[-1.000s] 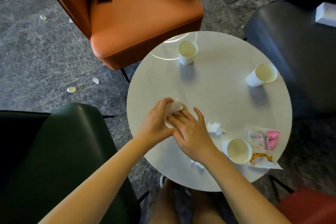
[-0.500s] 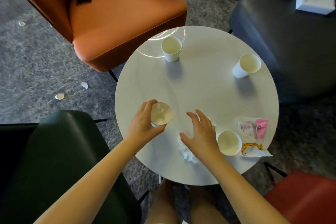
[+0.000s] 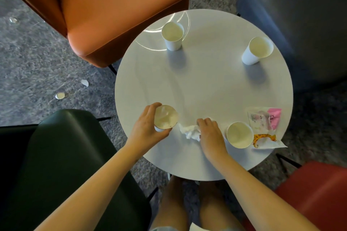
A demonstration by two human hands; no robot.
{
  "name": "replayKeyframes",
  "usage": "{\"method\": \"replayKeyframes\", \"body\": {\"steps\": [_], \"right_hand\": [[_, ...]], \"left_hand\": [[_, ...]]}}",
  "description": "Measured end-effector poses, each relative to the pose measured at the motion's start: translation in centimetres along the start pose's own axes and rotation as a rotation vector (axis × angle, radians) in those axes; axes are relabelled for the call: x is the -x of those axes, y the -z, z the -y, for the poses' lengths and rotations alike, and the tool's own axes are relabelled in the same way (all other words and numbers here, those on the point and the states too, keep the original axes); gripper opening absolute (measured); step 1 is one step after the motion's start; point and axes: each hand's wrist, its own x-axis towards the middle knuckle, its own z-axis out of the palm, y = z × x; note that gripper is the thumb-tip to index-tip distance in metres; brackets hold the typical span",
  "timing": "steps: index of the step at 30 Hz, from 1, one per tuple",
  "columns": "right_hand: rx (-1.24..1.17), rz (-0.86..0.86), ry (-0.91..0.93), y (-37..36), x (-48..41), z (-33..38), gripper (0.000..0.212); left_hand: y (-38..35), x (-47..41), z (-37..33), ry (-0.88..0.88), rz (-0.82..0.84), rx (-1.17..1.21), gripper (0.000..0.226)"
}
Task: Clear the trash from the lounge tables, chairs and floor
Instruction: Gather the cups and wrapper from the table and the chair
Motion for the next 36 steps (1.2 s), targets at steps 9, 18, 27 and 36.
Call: {"method": "replayKeyframes", "body": {"steps": [9, 18, 27, 36], "right_hand": [[-0.31, -0.384, 0.18, 5.0, 0.7, 3.8, 0.013], [-0.376, -0.151, 0.291, 6.0, 2.0, 5.5, 0.028], [-0.324, -0.085, 0.304, 7.0, 2.3, 4.0, 0.042], [-0.554, -0.551, 0.194, 10.7, 4.4, -1.8, 0.049]], "left_hand": [[0.0, 0.2, -1.9, -0.059, 0.062, 0.003, 0.068], [-0.4, -1.0, -4.9, -0.147, 0.067, 0.06, 0.064], [-1.4, -1.0, -5.9, -0.24, 0.123, 0.006, 0.065], [-2.7, -3.7, -9.5, -0.26, 0.089, 0.067, 0.078]]}}
